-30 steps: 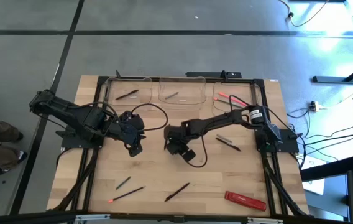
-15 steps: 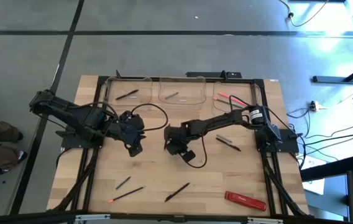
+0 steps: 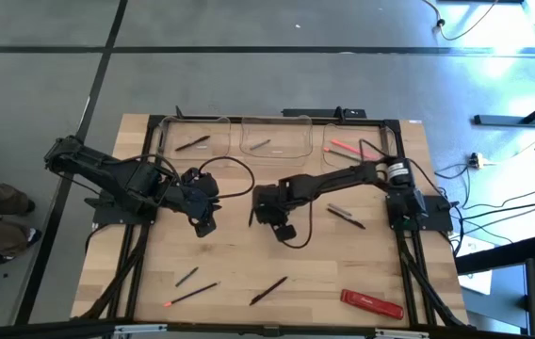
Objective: Sort crayons/erasers/pens/pencils in bins
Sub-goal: Put the red pencil into the right transparent bin
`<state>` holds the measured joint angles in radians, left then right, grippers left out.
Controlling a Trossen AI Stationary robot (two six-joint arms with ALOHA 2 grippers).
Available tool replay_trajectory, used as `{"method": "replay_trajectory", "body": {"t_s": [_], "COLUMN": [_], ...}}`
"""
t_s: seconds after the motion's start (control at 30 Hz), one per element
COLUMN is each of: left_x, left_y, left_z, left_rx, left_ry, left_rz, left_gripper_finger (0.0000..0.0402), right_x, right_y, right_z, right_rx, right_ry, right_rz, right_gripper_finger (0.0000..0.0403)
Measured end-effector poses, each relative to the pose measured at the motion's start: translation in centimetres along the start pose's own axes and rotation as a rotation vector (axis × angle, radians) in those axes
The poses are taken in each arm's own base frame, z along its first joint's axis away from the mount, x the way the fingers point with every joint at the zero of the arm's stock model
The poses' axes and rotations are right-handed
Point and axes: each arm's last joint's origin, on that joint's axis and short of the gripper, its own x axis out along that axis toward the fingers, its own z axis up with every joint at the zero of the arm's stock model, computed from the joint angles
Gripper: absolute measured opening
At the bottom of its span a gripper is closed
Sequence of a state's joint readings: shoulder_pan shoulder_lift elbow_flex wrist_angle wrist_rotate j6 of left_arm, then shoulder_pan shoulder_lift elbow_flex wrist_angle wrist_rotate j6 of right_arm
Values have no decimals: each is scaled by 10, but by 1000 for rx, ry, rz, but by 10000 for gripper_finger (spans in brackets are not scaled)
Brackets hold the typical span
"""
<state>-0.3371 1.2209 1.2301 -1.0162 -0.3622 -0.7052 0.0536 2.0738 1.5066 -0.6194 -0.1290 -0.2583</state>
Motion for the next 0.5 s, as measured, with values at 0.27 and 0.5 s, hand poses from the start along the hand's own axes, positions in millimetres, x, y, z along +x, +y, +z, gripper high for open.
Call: {"method": "replay_trajectory", "body": {"t_s": [0.27,0.5], "left_x": [0,0], "left_y": [0,0], "left_z": [2,5], "left_rx": [-5,-17], "left_ry": [-46,-107], "left_rz": [32,65], "left_gripper_finger": [77,77], "right_x": [-75,-151], "right_y": [-7,-23], "right_z": [-4,-33], "right_rx": [182,318], "right_ry": [-53,-21], "right_rz": [-37,-229], "right_gripper_finger": [42,42]}}
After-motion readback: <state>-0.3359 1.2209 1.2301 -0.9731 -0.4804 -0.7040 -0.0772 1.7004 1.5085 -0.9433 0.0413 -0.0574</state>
